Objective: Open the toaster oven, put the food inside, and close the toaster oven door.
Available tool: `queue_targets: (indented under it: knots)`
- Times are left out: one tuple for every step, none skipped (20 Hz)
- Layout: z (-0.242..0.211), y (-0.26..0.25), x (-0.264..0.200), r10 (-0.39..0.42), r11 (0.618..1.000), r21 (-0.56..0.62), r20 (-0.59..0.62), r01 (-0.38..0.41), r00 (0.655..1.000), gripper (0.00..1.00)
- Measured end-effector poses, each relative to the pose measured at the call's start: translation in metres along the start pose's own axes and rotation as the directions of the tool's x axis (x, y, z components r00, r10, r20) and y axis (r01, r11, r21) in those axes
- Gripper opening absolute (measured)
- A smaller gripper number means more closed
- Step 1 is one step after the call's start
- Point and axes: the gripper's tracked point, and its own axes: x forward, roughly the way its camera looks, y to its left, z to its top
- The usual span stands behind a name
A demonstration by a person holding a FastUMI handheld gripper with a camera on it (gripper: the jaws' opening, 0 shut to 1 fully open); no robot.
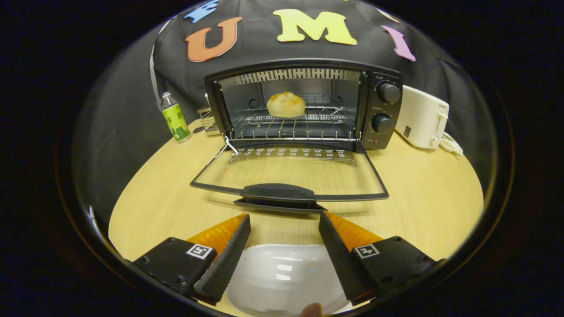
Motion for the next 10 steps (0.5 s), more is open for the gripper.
queue_targets:
  knots:
    - [0.0,0.0,-0.001,0.0,1.0,0.001,-0.001,0.0,1.0,1.0]
    - [-0.002,0.0,-0.001,-0.002,1.0,0.002,-0.01,0.002,1.0,1.0]
    - [-0.006,0.003,-0.001,0.01,1.0,0.01,-0.019,-0.01,1.0,1.0]
    - [-0.009,0.004,0.0,0.011,1.0,0.009,-0.028,-0.01,1.0,1.0]
    - [-0.01,0.002,0.002,0.004,1.0,0.004,-0.038,-0.004,0.999,1.0]
    - [-0.01,0.003,0.003,0.003,1.0,0.002,-0.042,-0.003,0.999,1.0]
    - [-0.008,0.002,0.005,-0.003,1.0,-0.013,-0.038,0.002,0.999,1.0]
    - [-0.01,0.002,0.007,-0.01,1.0,-0.021,-0.046,0.009,0.999,1.0]
    - [-0.009,0.003,0.009,-0.016,1.0,-0.024,-0.04,0.015,0.999,1.0]
    - [-0.009,0.003,0.007,-0.024,0.999,-0.031,-0.044,0.022,0.999,1.0]
